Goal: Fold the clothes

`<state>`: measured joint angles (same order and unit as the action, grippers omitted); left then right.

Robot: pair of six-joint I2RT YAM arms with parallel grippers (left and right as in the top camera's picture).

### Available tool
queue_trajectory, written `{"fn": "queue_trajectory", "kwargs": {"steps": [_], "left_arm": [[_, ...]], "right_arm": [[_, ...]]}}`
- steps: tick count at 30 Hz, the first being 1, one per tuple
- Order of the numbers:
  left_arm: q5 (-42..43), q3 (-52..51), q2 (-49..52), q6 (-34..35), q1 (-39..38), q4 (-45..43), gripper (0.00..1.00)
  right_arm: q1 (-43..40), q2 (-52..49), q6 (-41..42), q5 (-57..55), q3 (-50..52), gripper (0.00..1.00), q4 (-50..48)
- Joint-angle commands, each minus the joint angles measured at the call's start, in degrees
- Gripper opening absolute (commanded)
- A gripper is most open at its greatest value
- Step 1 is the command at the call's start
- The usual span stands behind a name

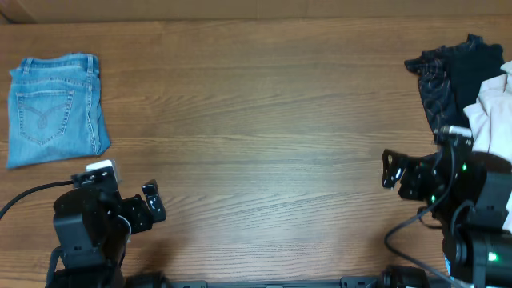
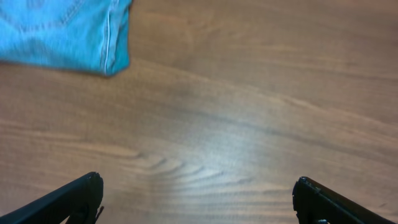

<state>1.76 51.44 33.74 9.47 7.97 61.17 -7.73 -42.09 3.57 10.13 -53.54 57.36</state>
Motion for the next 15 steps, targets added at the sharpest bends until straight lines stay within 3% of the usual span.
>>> {"fn": "queue_trajectory", "kwargs": {"steps": [1, 15], "left_arm": [[-1.1, -0.7, 0.0, 1.0, 0.2, 0.9, 1.00], [-1.1, -0.7, 0.0, 1.0, 0.2, 1.2, 1.00]], "right_arm": [[0.3, 1.4, -0.3, -0.6, 1.0, 1.00, 2.9], [0.3, 0.7, -0.4, -0.7, 1.0, 1.00, 4.9]]}}
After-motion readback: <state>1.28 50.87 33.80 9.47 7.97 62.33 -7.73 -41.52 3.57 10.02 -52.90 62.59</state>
